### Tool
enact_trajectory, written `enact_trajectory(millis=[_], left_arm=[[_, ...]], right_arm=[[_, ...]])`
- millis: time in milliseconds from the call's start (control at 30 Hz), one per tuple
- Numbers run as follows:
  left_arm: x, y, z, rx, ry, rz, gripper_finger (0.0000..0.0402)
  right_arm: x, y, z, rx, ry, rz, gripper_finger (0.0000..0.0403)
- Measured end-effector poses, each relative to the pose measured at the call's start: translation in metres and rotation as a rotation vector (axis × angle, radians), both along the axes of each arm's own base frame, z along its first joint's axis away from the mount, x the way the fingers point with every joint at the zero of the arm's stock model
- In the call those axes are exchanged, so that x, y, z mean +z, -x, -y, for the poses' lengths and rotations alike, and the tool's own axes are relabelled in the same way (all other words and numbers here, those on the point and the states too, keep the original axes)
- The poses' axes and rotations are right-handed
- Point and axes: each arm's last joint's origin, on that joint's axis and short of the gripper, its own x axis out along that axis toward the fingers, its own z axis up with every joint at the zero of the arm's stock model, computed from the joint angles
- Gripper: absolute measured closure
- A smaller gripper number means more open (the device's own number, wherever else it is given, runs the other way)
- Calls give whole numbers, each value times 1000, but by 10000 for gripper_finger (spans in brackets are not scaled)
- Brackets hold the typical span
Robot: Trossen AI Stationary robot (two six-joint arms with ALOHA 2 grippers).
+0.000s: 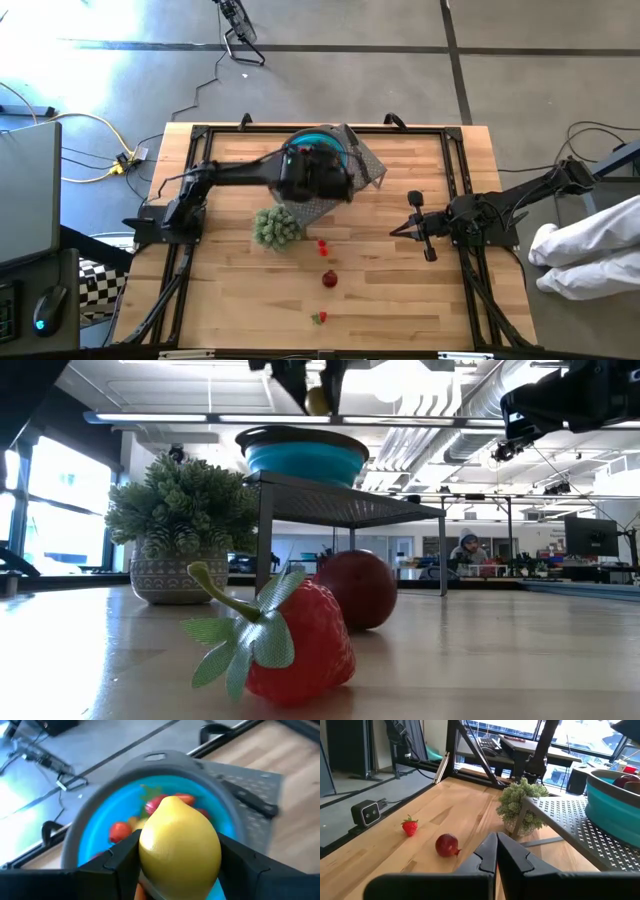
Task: Pick & Place Fruit
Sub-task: Put the lemon into the blue strainer bowl on the shelf, then put the pear into the blue strainer bowl on the shelf
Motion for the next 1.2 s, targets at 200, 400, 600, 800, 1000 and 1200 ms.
enact_trajectory(millis=[200, 400, 600, 800, 1000, 1200], left_arm=[[-4, 9, -47, 118, 93, -61, 200], [-5, 14, -77, 204, 136, -47, 198], [-6, 16, -85, 223, 167, -39, 198], [-6, 15, -84, 209, 178, -45, 197], [-6, 15, -84, 233, 182, -22, 165], [-6, 15, -84, 226, 179, -23, 118]], right_arm=[[-1, 0, 0, 0, 3, -14, 400], [-3, 0, 0, -2, -15, -34, 400], [-3, 1, 0, -3, -16, -38, 400], [-3, 0, 0, -2, -15, -38, 400], [-3, 1, 0, -2, -16, -38, 400], [-3, 0, 0, -2, -16, -38, 400]])
